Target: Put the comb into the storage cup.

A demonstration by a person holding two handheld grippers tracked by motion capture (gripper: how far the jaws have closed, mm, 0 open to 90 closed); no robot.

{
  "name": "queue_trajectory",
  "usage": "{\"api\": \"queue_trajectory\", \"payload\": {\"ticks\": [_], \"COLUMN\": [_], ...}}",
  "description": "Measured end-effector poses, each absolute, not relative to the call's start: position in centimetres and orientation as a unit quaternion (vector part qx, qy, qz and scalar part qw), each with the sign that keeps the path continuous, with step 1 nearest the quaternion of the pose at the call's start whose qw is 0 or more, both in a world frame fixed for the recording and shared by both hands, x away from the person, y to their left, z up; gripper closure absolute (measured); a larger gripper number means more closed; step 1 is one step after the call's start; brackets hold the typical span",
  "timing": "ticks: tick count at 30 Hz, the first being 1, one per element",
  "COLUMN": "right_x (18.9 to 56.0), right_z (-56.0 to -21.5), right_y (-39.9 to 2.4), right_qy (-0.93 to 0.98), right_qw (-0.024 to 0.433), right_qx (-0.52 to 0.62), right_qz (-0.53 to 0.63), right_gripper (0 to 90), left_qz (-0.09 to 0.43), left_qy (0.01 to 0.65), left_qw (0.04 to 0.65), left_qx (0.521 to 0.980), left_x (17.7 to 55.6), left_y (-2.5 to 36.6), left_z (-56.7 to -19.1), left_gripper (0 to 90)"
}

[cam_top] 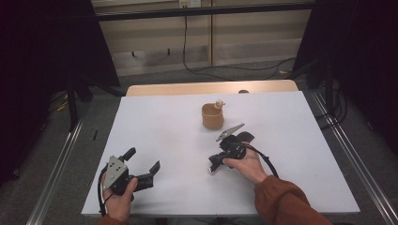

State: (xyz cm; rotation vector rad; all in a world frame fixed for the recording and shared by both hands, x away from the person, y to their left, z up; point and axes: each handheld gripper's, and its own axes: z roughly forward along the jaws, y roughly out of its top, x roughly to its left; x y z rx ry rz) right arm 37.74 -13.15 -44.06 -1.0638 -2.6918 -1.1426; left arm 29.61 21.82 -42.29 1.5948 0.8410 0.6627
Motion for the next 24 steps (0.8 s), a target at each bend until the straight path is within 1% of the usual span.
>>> {"api": "queue_trajectory", "payload": {"ticks": [24], "right_x": [37.37], "right_z": [-44.16], "right_y": [-13.37], "right_qy": [-0.871], "right_qw": [0.024], "right_qx": [-0.336], "right_qz": [-0.358], "right_gripper": [90.0], "left_qz": [0.283], "left_qy": [0.357], "left_qw": [0.569], "left_qx": [0.685], "left_x": [29.65], "left_y": [21.90], "left_z": [-42.30], "left_gripper": [2.2]}}
